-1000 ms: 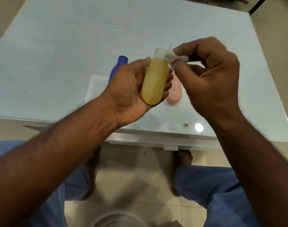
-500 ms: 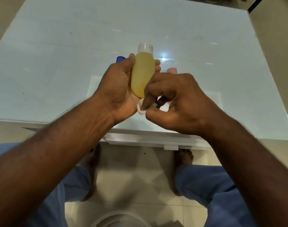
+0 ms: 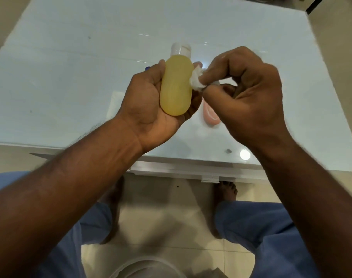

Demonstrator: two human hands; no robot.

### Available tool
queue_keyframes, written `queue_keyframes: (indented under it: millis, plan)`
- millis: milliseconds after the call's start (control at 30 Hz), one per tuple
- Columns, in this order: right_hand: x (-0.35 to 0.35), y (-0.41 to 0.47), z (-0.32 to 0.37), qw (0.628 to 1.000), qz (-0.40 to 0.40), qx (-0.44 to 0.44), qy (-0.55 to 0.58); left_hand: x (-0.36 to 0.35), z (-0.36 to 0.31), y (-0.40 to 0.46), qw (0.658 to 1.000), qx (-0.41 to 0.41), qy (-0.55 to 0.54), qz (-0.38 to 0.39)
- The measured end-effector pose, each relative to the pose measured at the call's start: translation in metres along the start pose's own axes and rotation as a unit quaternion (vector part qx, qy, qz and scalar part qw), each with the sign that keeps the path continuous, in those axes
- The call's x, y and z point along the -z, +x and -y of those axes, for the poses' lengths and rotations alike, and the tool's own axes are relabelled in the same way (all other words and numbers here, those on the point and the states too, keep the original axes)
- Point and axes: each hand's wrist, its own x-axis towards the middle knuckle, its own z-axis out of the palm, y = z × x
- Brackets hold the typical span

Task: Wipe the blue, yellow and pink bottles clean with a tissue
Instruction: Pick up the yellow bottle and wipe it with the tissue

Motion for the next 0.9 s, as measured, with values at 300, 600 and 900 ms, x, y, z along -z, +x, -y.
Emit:
queue_keyframes:
  millis: [300, 600, 900]
  plan:
    - [-0.010, -0.008, 0.003, 0.998, 0.059, 0.018, 0.011, 0.002, -0.006, -0.004, 1.000, -0.007, 0.015, 0.017]
    - [0.003, 0.001, 0.005, 0.995, 0.022, -0.054, 0.080, -0.003, -0.002, -0.004, 0.998, -0.008, 0.043, 0.034]
    - [0.005, 0.003, 0.000, 0.992, -0.069, -0.106, -0.012, -0.006, 0.004, -0.008, 0.997, 0.010, 0.072, 0.018]
